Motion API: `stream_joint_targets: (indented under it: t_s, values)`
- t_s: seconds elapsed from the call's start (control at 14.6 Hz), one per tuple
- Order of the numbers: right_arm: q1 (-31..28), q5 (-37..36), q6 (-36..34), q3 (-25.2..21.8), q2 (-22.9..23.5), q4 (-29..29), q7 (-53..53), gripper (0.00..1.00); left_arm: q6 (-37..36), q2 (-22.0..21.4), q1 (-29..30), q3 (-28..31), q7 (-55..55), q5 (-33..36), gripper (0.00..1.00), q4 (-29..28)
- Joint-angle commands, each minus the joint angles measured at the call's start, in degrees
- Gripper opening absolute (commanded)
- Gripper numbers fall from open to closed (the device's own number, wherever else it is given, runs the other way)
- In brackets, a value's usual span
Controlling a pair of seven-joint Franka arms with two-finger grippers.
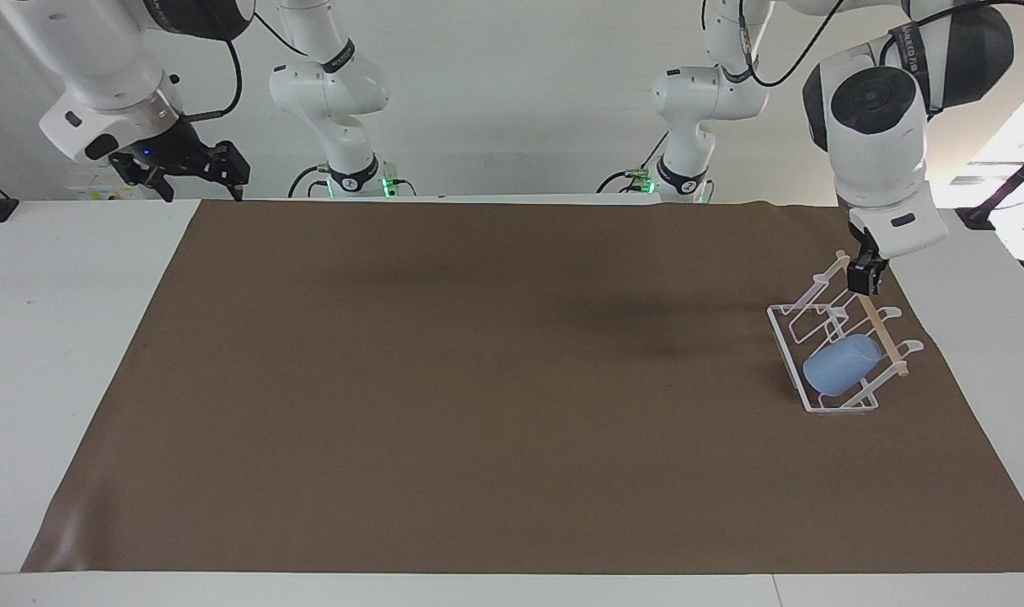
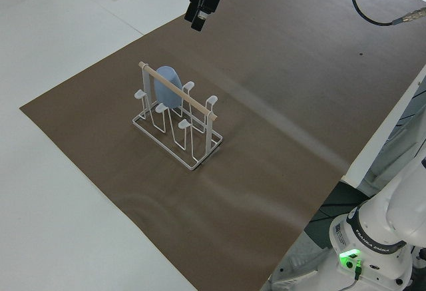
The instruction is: Hang cup on cup holder
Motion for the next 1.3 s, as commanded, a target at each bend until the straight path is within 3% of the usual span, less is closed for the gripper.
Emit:
stream_joint_targets:
  t_s: [0.0,0.34,0.55,0.89,1.23]
  values:
    - [-0.37,1.03,-0.14,0.17,-1.21,-1.22,0.22,0.99,0.81,-3.06,3.22,-0.15,14.45,-9.7,1.0,-1.66]
    - [-0.37,1.03,-0.14,0.17,-1.21,-1.22,0.22,0.99,-2.35,-4.82,7.0,-0.15,33.89,-21.76,1.0,-1.49]
    - [-0.37,1.03,-0.14,0.17,-1.21,-1.22,0.22,0.99,-6.92,-4.12,7.54,-0.15,48.14,-25.28,1.0,1.32]
    - [-0.37,1.03,-0.14,0.17,-1.21,-1.22,0.22,0.99,-11.06,-2.1,7.36,-0.5,47.9,-28.19,1.0,7.3]
    - [-0.37,1.03,-0.14,0.17,-1.29,-1.22,0.22,0.99,-11.06,-2.01,6.14,-0.94,47.91,-27.76,1.0,7.39]
